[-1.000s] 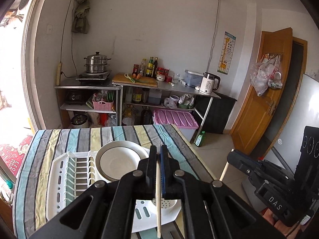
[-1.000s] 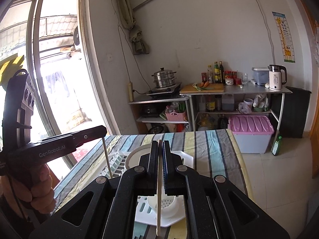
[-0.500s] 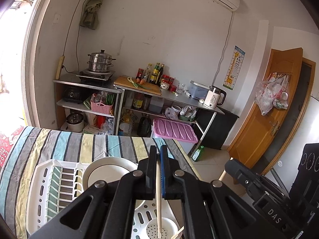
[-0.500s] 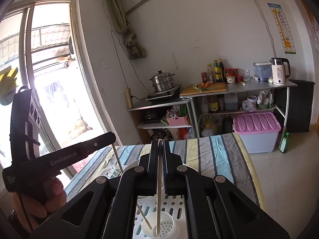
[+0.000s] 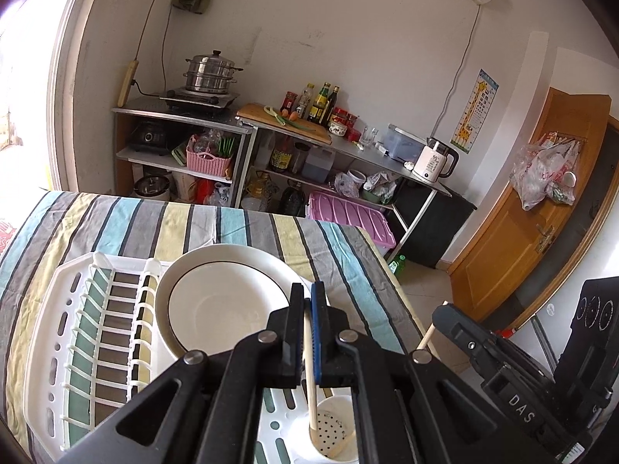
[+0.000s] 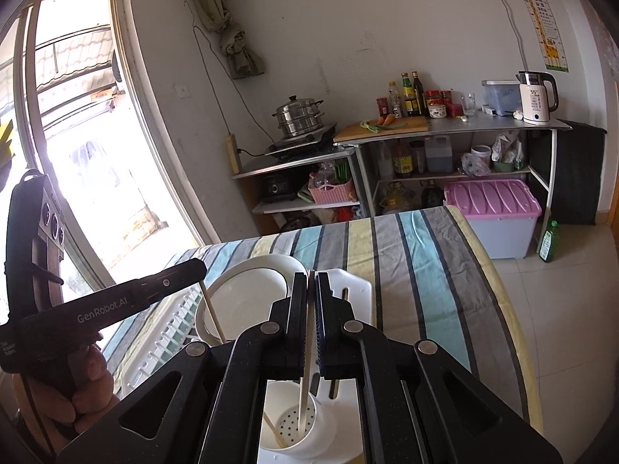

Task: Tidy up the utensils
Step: 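Lower the wooden chopsticks into the white cup and open the right gripper, then move the open right gripper back to the chopsticks on the cloth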

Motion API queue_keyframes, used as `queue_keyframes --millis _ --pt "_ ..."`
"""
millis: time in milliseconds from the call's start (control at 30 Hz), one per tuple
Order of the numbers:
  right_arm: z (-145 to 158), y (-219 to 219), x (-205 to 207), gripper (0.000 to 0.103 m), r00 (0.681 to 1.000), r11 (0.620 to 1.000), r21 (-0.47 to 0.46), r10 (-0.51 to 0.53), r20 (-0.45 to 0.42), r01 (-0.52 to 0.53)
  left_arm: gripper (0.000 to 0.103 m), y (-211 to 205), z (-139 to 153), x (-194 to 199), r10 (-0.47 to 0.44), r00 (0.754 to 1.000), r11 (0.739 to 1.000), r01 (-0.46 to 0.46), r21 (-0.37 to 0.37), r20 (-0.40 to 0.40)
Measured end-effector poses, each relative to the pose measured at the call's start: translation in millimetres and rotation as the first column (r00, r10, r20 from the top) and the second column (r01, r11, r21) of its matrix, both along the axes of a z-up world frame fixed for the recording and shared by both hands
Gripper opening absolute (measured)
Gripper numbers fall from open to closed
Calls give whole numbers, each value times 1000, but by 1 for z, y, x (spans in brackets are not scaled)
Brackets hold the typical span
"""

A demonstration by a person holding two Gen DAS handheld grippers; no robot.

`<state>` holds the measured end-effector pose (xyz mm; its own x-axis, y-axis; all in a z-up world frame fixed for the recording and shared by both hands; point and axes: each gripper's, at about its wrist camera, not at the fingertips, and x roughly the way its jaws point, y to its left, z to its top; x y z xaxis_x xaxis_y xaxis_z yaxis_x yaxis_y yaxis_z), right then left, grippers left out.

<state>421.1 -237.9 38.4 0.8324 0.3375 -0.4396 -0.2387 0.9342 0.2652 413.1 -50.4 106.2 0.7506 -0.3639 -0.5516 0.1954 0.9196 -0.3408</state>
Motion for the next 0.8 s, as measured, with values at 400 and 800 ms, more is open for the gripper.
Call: queue_keyframes --millis 400,800 --pt "5 -8 -2 17 1000 1000 14 -9 -22 9 12 6 -2 -3 1 1000 1000 -1 25 -8" --pt "13 -19 -77 18 999 1000 11 -6 35 5 20 23 -1 -81 -16 998 995 10 99 59"
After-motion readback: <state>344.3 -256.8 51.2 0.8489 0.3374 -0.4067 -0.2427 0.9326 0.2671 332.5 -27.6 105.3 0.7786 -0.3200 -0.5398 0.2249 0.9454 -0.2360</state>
